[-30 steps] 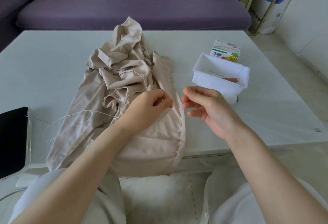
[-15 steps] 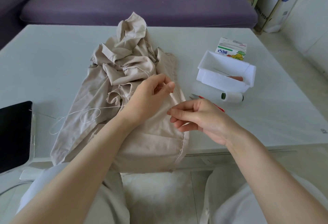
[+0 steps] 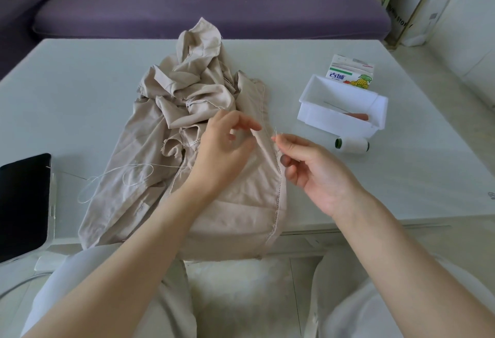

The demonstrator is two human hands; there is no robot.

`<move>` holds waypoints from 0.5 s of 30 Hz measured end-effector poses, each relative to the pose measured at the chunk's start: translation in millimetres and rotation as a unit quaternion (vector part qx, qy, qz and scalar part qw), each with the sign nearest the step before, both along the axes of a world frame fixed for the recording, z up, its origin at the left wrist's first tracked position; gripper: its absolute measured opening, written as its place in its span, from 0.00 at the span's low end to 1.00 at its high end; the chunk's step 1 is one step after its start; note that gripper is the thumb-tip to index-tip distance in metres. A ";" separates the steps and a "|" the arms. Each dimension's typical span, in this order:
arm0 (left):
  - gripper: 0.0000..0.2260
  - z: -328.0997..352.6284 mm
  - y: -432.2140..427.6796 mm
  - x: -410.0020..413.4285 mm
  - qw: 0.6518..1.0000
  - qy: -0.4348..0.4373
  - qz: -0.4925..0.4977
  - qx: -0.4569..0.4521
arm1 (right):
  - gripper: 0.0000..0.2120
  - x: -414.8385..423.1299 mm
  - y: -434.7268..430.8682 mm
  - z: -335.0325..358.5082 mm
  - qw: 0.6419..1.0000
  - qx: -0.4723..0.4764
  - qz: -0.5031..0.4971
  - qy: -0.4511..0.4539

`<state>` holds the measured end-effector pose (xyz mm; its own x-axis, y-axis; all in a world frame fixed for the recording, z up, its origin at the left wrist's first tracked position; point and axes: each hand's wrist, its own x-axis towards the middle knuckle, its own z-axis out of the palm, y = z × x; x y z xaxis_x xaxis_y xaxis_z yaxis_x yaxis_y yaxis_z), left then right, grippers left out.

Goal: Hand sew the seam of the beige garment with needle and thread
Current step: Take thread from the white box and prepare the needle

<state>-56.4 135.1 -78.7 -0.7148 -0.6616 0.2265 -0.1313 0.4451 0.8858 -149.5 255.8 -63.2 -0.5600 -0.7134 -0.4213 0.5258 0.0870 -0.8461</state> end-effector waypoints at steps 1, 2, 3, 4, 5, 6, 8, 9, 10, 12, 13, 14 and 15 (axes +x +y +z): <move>0.06 3.6 2.2 2.1 0.999 0.009 -0.007 0.044 | 0.05 0.4 -0.5 -0.4 1.000 -0.006 -0.011 0.000; 0.05 6.5 4.5 3.2 0.997 0.007 -0.016 0.079 | 0.04 0.9 -0.9 -0.5 1.000 -0.013 -0.018 0.001; 0.03 8.2 6.9 3.5 0.995 -0.005 -0.026 0.101 | 0.03 1.4 -1.2 -0.6 1.000 -0.019 -0.021 0.001; 0.02 9.5 9.5 3.2 0.993 -0.016 -0.036 0.115 | 0.03 1.9 -1.2 -0.5 0.999 -0.024 -0.023 0.003; 0.03 9.4 11.6 2.8 0.991 -0.023 -0.044 0.124 | 0.03 2.2 -0.9 -0.9 0.999 -0.026 -0.024 0.007; 0.03 9.1 13.4 2.1 0.990 -0.024 -0.049 0.133 | 0.03 2.4 -0.7 -1.1 0.999 -0.026 -0.025 0.014; 0.02 7.6 15.3 0.3 0.989 -0.025 -0.055 0.137 | 0.02 3.5 -0.6 -1.3 0.999 -0.025 -0.026 0.026; 0.02 6.1 15.1 -0.1 0.989 -0.026 -0.056 0.133 | 0.03 4.0 -0.5 -1.9 0.999 -0.027 -0.027 0.029; 0.02 4.8 15.0 -0.3 0.990 -0.026 -0.055 0.128 | 0.03 4.3 -0.6 -2.7 0.999 -0.029 -0.027 0.030; 0.03 2.8 15.2 0.2 0.991 -0.023 -0.054 0.119 | 0.03 5.0 -0.7 -3.8 0.999 -0.034 -0.027 0.033; 0.03 2.6 15.1 0.6 0.991 -0.021 -0.054 0.124 | 0.03 5.2 -0.7 -4.4 0.998 -0.037 -0.026 0.036; 0.03 4.0 15.5 0.9 0.988 -0.022 -0.055 0.141 | 0.02 5.5 -0.5 -4.9 0.998 -0.041 -0.024 0.043; 0.04 4.8 15.3 0.8 0.984 -0.025 -0.054 0.167 | 0.03 5.4 -0.4 -5.4 0.997 -0.045 -0.020 0.056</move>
<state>-55.6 150.3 -73.9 -0.7895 -0.6131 -0.0276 -0.1464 0.1444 0.9786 -144.1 255.4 -68.6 -0.6290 -0.7217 -0.2891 0.4288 -0.0119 -0.9033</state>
